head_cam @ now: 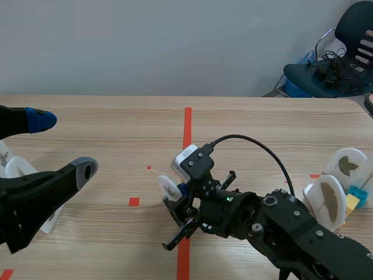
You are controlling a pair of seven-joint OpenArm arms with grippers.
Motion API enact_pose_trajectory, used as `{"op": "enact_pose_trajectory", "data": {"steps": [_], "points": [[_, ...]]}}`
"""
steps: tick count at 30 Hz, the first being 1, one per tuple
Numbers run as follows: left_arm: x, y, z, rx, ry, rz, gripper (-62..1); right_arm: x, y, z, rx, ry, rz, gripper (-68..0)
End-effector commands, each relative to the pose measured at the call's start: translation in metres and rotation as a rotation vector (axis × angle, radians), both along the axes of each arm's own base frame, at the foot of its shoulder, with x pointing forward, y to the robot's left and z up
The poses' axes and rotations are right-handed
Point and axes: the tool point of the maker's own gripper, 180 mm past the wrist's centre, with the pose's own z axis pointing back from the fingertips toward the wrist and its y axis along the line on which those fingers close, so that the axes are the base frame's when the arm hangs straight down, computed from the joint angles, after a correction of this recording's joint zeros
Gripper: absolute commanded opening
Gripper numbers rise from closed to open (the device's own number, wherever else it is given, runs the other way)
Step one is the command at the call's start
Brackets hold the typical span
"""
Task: Do the leaf sorting experiment
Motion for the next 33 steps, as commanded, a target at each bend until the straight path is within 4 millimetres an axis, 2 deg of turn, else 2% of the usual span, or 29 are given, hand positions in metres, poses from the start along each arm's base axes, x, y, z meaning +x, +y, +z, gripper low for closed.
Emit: {"op": "enact_pose_trajectory", "data": {"steps": [1, 5, 10, 17, 22, 29, 33], "points": [[0.001, -0.003, 0.01, -0.024, -0.027, -0.006, 1.4, 0.006, 0.0, 0.008, 0.021, -0.024, -0.004, -54.3], [0.001, -0.003, 0.01, -0.024, -0.027, -0.006, 1.4, 0.005, -0.002, 0.008, 0.02, -0.026, -0.003, -61.4], [0.001, -0.003, 0.01, -0.023, -0.027, -0.006, 1.4, 0.009, -0.007, 0.014, 0.03, -0.049, -0.017, -61.6], [0.001, -0.003, 0.01, -0.024, -0.028, -0.006, 1.4, 0.01, -0.032, 0.054, 0.059, -0.139, -0.091, -61.6], [0.001, -0.003, 0.01, -0.024, -0.028, -0.006, 1.4, -0.004, -0.065, 0.07, 0.05, -0.165, -0.223, -61.6], [0.001, -0.003, 0.012, -0.029, -0.032, -0.006, 1.4, -0.013, -0.132, 0.066, 0.004, -0.162, -0.492, -61.6], [0.001, -0.003, 0.012, -0.029, -0.033, -0.006, 1.4, -0.009, -0.156, 0.064, -0.025, -0.168, -0.552, -61.6]]}}
